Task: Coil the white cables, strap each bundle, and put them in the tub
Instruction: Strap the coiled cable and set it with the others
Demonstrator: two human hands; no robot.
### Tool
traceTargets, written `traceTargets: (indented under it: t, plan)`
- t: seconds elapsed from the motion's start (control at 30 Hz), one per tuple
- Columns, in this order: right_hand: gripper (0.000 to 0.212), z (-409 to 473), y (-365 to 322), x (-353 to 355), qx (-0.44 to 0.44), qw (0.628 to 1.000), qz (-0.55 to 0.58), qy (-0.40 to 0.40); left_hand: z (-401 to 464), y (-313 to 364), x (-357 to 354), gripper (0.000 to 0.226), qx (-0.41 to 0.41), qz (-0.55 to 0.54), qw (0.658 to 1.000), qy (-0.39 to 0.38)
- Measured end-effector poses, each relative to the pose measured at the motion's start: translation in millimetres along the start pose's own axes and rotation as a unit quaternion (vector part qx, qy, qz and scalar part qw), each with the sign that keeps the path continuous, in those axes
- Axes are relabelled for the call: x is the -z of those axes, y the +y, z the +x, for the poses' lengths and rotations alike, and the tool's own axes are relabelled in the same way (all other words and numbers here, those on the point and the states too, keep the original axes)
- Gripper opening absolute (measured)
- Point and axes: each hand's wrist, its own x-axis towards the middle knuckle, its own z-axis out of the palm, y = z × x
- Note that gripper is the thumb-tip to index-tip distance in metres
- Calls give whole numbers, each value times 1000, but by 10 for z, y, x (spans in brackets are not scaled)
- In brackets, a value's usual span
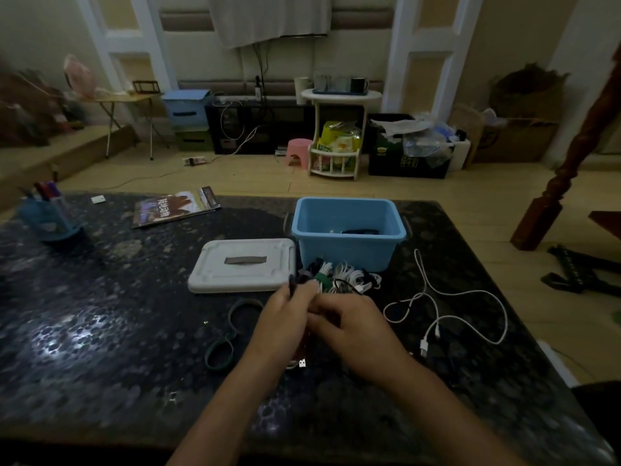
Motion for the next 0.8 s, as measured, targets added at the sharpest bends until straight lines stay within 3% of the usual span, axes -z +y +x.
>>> traceTargets:
  t: [0.27, 0.4, 0.5, 0.63, 0.73, 0.8]
  plan:
    - [12, -48, 69, 6, -68, 994, 48, -68, 89, 64, 196, 50, -18, -44, 995, 88]
    - [33, -122, 77, -313, -73, 987, 47, -132, 78, 95, 205, 53, -64, -60, 988, 124]
    - [40, -181, 100, -497, -81, 981, -10, -177, 42, 128, 190, 52, -57, -187, 978, 78]
    - [38, -223, 190, -489, -64, 963, -135, -225, 25, 194, 271, 53, -45, -225, 973, -1]
    - [32, -141, 290, -277, -99, 970, -145, -170, 24, 218, 372, 55, -32, -180, 982, -56]
    - [35, -76, 330, -91, -119, 974, -149, -123, 17, 180, 389, 58, -41, -63, 995, -65]
